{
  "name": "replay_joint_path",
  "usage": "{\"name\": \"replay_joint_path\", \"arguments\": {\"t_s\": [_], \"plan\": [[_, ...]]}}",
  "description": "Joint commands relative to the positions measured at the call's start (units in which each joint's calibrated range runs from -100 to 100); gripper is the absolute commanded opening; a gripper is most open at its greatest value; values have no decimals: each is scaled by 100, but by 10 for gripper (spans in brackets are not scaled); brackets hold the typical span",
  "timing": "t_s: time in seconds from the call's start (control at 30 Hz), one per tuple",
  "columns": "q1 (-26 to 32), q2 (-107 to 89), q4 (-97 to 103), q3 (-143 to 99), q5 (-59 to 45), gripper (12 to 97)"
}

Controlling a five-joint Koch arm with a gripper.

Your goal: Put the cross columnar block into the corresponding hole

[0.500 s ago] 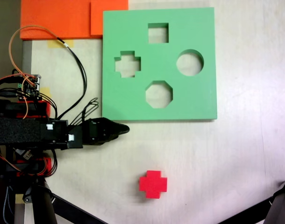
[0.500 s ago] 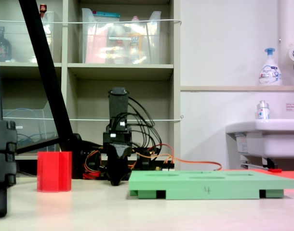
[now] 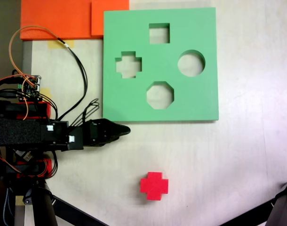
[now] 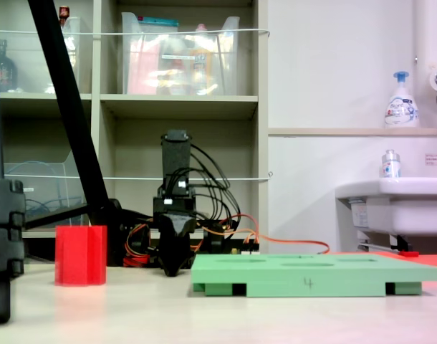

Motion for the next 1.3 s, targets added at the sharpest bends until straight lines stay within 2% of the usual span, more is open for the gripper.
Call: {"name": "replay_joint_path", "arguments": {"t_s": [0.0, 0.43, 0.67, 0.8, 0.9, 1.0, 1.1, 1.27], "plan": [[10, -68, 3, -98, -10, 486], [-83, -68, 3, -98, 181, 481], [-537, -68, 3, -98, 1407, 479], [-630, -68, 89, -98, 3062, 481], [-772, -68, 22, -98, 3277, 466], [-781, -68, -835, 2, 3663, 465], [-777, -68, -2597, 1019, 4020, 465], [-781, -68, -4118, 2444, 4361, 468]]}}
